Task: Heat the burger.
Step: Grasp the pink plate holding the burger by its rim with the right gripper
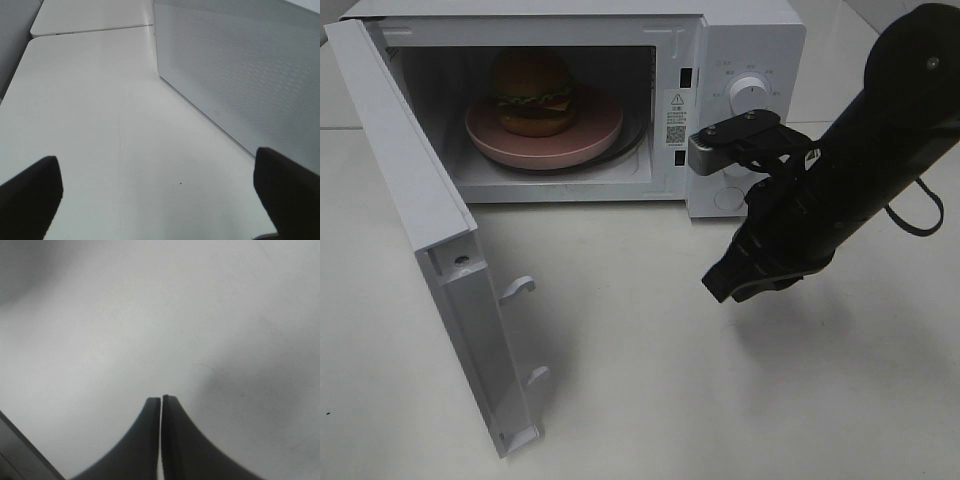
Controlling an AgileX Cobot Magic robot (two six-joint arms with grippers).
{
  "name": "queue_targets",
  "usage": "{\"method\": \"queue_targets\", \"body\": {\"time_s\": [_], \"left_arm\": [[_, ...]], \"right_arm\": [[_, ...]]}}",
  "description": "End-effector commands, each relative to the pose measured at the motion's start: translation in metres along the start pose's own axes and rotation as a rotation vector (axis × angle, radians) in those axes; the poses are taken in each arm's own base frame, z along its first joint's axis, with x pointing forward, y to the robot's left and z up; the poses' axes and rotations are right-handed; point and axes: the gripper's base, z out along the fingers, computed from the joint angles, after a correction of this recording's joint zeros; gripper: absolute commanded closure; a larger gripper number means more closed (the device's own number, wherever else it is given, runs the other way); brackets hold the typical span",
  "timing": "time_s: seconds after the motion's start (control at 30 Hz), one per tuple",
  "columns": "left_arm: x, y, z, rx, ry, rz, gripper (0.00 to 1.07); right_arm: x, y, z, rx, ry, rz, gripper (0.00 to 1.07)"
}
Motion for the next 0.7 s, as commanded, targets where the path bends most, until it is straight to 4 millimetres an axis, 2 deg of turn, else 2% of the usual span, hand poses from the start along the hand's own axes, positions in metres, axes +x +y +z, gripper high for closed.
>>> {"method": "queue_targets", "body": {"time_s": [0.03,0.1,0.13,0.2,0.23,0.27,0.3,0.37,0.4,0.43,0.5,0.7], "left_arm": [[0.002,-0.001,-0.002,0.001,-0.021,-0.001,0.09],[0.002,-0.001,-0.002,0.001,-0.021,-0.001,0.09],[0.002,-0.001,-0.002,0.001,-0.021,-0.001,0.09],[0.002,-0.001,-0.002,0.001,-0.021,-0.001,0.09],[0.002,-0.001,-0.002,0.001,-0.021,-0.001,0.09],[0.002,-0.001,-0.002,0.001,-0.021,-0.001,0.09],[0.002,-0.001,-0.002,0.001,-0.021,-0.001,0.09],[0.002,-0.001,-0.002,0.001,-0.021,-0.001,0.09],[0.002,-0.001,-0.002,0.001,-0.021,-0.001,0.09],[0.002,-0.001,-0.002,0.001,-0.021,-0.001,0.09],[0.002,-0.001,-0.002,0.001,-0.021,-0.001,0.09],[0.002,-0.001,-0.002,0.001,-0.021,-0.001,0.09]], "right_arm": [[-0.004,-0.002,-0.009,0.005,0.016,-0.237,1.03],[-0.005,-0.002,-0.010,0.006,0.011,-0.267,1.03],[-0.008,-0.003,-0.012,0.014,0.002,-0.350,1.02],[-0.010,-0.003,-0.013,0.016,-0.002,-0.397,1.02],[-0.012,-0.003,-0.015,0.022,-0.008,-0.495,1.02],[-0.012,-0.003,-0.015,0.022,-0.008,-0.495,1.02],[-0.014,-0.004,-0.016,0.035,-0.008,-0.619,1.01],[-0.014,-0.004,-0.016,0.037,-0.002,-0.667,1.01],[-0.014,-0.005,-0.016,0.041,-0.003,-0.782,1.00],[-0.014,-0.005,-0.016,0.041,-0.003,-0.782,1.00],[-0.014,-0.005,-0.016,0.044,0.002,-0.925,0.99],[-0.014,-0.008,-0.017,0.075,0.024,-1.077,0.93]]}}
